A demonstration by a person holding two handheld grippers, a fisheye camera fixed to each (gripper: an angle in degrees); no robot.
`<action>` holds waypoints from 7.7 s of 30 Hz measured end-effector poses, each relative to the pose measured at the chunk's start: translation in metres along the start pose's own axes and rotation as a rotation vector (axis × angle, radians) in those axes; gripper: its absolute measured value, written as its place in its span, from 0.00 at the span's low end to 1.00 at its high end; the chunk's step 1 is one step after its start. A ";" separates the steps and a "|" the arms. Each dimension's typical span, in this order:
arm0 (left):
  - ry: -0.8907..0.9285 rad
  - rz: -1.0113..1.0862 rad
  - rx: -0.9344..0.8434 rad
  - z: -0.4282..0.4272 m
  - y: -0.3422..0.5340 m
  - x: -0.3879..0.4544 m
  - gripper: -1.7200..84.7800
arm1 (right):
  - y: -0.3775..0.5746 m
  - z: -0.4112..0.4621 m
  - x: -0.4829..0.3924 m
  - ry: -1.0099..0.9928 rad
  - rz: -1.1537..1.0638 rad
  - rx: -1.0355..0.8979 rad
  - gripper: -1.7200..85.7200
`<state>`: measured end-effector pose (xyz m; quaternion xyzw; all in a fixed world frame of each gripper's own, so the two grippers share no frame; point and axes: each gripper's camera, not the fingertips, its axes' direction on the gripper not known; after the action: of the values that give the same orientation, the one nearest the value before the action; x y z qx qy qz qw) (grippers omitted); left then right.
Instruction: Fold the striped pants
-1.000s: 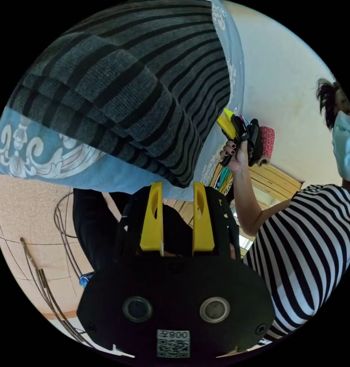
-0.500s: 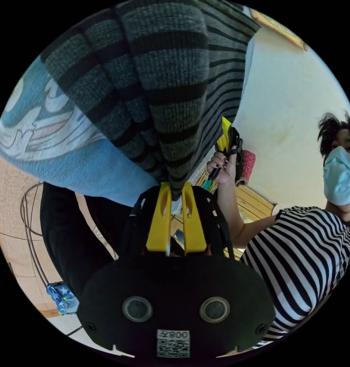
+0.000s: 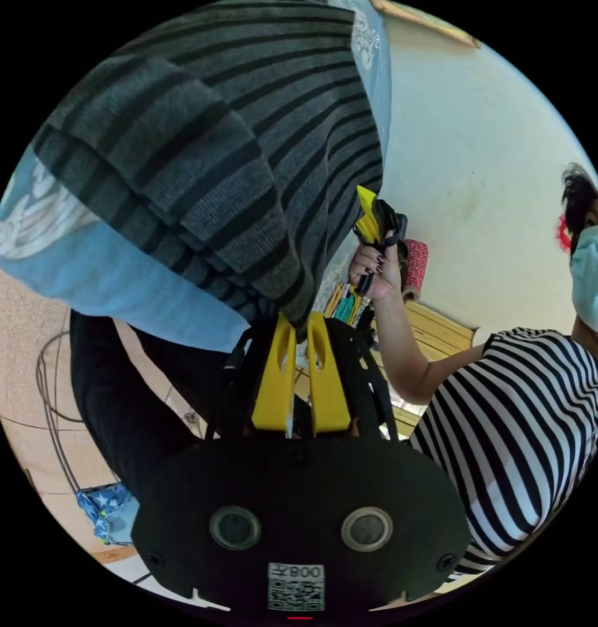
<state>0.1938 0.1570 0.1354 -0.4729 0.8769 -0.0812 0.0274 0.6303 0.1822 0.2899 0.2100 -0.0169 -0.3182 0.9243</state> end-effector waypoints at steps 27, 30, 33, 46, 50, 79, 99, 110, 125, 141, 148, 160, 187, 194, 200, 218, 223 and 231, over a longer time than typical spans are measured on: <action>-0.436 -0.054 0.401 -0.093 0.040 -0.007 0.10 | -0.040 0.089 -0.172 0.777 -0.369 -0.250 0.10; -0.407 -0.056 0.397 -0.090 0.044 -0.008 0.09 | -0.065 0.134 -0.198 0.692 -0.588 -0.218 0.11; -0.405 -0.031 0.389 -0.089 0.049 -0.003 0.07 | -0.093 0.183 -0.205 0.680 -0.709 -0.263 0.12; -0.483 0.185 0.455 -0.110 0.066 0.036 0.06 | -0.089 0.200 -0.240 0.660 -0.855 -0.221 0.06; -0.573 0.231 0.415 -0.112 0.043 0.026 0.07 | -0.109 0.225 -0.212 0.755 -0.792 -0.292 0.07; 0.033 -0.059 0.152 -0.009 0.046 -0.071 0.15 | 0.023 0.037 -0.037 0.281 0.033 0.118 0.15; 0.158 -0.079 0.173 -0.062 0.062 -0.062 0.06 | 0.017 0.030 0.000 -0.089 0.033 0.133 0.08; 0.323 -0.003 0.016 -0.064 0.092 -0.003 0.06 | 0.047 -0.009 -0.037 -0.023 0.071 0.161 0.08; 0.501 0.349 0.155 -0.225 0.123 0.107 0.07 | -0.076 0.086 -0.159 -0.181 -0.262 -0.003 0.08; 0.370 0.334 0.555 -0.415 0.098 0.099 0.07 | -0.257 0.300 -0.188 -0.094 -0.262 -0.112 0.09; 0.367 0.276 0.627 -0.425 0.088 0.103 0.08 | -0.289 0.348 -0.176 -0.093 -0.180 -0.101 0.10; 0.566 0.105 0.792 -0.374 0.113 0.117 0.10 | -0.273 0.394 -0.213 -0.109 -0.466 -0.225 0.02; -0.542 0.305 0.766 -0.178 0.082 0.318 0.02 | -0.291 0.527 -0.241 0.257 -0.650 -0.271 0.02; -0.527 0.432 0.820 -0.128 0.102 0.358 0.02 | -0.271 0.502 -0.250 0.274 -0.663 -0.149 0.02; -0.953 0.428 0.680 -0.063 0.070 0.368 0.02 | -0.273 0.522 -0.239 0.486 -0.684 -0.153 0.02; -0.887 0.418 0.686 -0.030 0.082 0.336 0.02 | -0.191 0.457 -0.184 0.548 -0.683 -0.241 0.02; -0.730 0.347 0.689 -0.072 0.094 0.319 0.03 | -0.199 0.427 -0.177 0.478 -0.645 -0.243 0.03; -0.235 0.054 0.689 -0.088 0.174 0.236 0.16 | -0.150 0.335 -0.135 0.319 -0.493 -0.186 0.09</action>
<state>-0.0910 0.0645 0.1997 -0.4189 0.8011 -0.3162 0.2878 0.3809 0.0296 0.5490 0.1697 0.2089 -0.4959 0.8256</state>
